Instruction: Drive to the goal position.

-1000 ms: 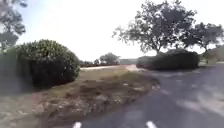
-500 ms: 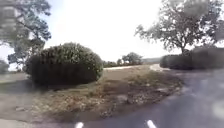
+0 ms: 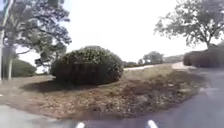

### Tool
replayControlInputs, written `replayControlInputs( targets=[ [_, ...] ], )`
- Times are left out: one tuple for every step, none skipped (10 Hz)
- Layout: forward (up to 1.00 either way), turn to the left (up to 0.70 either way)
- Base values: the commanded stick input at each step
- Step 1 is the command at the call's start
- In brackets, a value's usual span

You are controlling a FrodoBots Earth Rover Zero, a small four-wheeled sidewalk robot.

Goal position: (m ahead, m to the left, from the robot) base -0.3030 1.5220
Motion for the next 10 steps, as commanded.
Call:
replayControlInputs(
  targets=[
    [0.00, 1.00],
    [0.00, 1.00],
    [0.00, 1.00],
    [0.00, 1.00],
    [0.00, 1.00],
    [0.00, 1.00],
    [0.00, 1.00],
    [0.00, 1.00],
    [0.00, 1.00],
    [0.00, 1.00]
  ],
)
